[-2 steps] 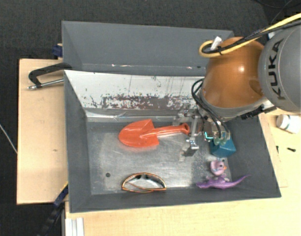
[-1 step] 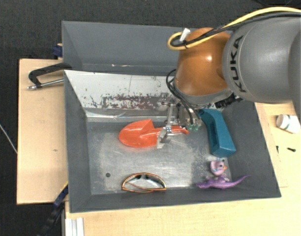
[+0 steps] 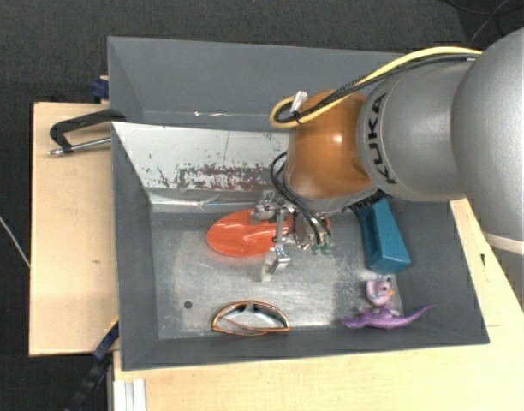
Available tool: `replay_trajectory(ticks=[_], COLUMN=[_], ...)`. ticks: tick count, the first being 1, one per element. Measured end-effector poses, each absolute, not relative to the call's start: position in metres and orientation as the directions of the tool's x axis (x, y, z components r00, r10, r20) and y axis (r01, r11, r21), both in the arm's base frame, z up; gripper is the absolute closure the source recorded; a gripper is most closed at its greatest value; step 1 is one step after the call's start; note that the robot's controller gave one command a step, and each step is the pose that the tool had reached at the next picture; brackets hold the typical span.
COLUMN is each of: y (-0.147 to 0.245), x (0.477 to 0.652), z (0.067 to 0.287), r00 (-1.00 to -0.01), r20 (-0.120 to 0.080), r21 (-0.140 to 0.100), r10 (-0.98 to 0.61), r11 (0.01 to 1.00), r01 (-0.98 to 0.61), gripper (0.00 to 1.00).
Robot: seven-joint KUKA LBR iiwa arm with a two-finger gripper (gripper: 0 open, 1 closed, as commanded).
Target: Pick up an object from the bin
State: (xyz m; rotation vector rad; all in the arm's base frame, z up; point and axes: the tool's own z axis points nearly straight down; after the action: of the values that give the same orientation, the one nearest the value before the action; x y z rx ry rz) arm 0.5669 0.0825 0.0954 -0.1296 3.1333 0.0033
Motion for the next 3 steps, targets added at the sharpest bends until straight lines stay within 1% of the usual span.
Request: replay_trajectory(ticks=[1,2,3], y=[0.087,0.087,0.104], x=[0.59,0.59,0.58], z=[0.08,0.08,0.118], r00=[-0.984,-0.984,-0.984], r20=[-0.004,-0.004,-0.011], r21=[0.004,0.004,0.001], r10=[-0.177,-0.177,-0.175], r11=[0.984,0.984,0.985], r01=[-0.177,-0.177,-0.175], gripper=[1.0,1.0,1.0])
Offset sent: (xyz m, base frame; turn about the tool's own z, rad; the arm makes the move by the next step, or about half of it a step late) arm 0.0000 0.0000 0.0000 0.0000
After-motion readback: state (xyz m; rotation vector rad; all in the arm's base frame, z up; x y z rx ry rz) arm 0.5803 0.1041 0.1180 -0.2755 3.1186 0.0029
